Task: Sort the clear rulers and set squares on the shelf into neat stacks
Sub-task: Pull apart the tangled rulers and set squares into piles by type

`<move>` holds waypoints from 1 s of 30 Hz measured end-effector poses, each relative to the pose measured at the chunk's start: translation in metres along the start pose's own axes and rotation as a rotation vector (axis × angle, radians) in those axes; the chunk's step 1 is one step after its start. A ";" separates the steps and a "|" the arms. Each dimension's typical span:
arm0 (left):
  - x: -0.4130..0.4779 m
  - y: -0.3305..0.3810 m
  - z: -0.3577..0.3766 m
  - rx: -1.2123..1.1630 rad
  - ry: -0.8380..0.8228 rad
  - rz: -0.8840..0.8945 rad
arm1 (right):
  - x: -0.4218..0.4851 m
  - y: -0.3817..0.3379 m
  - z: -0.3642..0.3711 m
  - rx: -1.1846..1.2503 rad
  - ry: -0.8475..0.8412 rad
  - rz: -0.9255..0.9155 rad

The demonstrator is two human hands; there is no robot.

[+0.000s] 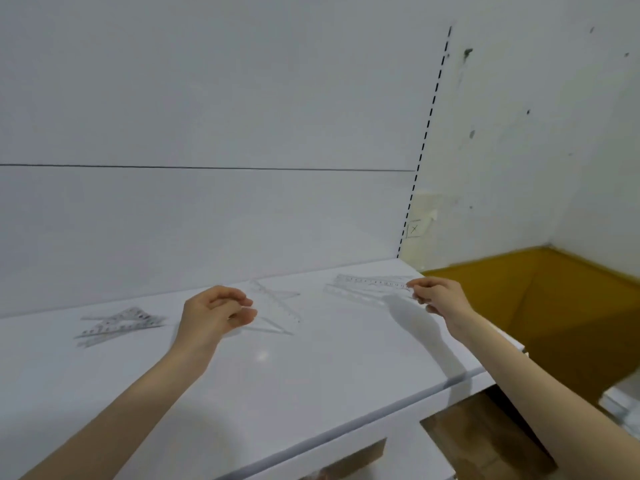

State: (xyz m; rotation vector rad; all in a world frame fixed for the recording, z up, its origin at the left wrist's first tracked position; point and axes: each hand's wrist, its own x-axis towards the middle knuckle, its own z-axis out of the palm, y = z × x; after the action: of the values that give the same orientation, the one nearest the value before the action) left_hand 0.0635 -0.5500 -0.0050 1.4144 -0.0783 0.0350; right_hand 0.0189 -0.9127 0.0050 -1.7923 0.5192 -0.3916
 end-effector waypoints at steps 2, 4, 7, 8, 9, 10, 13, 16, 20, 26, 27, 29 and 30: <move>0.008 -0.007 0.009 -0.015 0.043 -0.011 | 0.033 0.004 -0.011 -0.062 -0.005 -0.003; 0.015 -0.012 0.017 -0.029 0.089 -0.016 | 0.061 0.005 -0.015 -0.130 -0.043 -0.013; 0.021 -0.018 0.027 -0.056 0.156 -0.016 | 0.095 0.006 -0.009 -0.194 -0.132 -0.042; 0.022 -0.020 0.030 -0.062 0.176 -0.021 | 0.105 0.008 -0.004 -0.225 -0.154 -0.064; 0.023 -0.022 0.033 -0.066 0.194 -0.024 | 0.113 0.011 0.000 -0.263 -0.170 -0.090; 0.023 -0.024 0.036 -0.066 0.207 -0.025 | 0.119 0.015 0.005 -0.311 -0.180 -0.117; 0.026 -0.024 0.044 -0.067 0.223 -0.039 | 0.129 0.027 0.016 -0.449 -0.175 -0.202; 0.028 -0.025 0.055 -0.063 0.225 -0.047 | 0.133 0.035 0.023 -0.549 -0.119 -0.258; 0.028 -0.024 0.063 -0.045 0.218 -0.051 | 0.135 0.038 0.025 -0.746 -0.012 -0.392; 0.025 -0.024 0.071 -0.033 0.182 -0.050 | 0.077 0.001 0.057 -0.444 -0.347 -0.600; 0.023 -0.024 0.072 -0.042 0.174 -0.051 | 0.058 -0.008 0.068 -0.418 -0.462 -0.612; 0.019 -0.025 0.074 -0.073 0.160 -0.065 | 0.025 -0.022 0.091 -0.449 -0.641 -0.620; 0.016 -0.026 0.074 -0.081 0.158 -0.069 | 0.013 -0.026 0.103 -0.491 -0.680 -0.635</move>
State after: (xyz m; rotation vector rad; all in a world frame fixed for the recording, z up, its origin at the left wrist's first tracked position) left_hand 0.0789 -0.6277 -0.0181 1.3278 0.0987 0.0850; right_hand 0.0869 -0.8301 0.0019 -2.3925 -0.4915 -0.0510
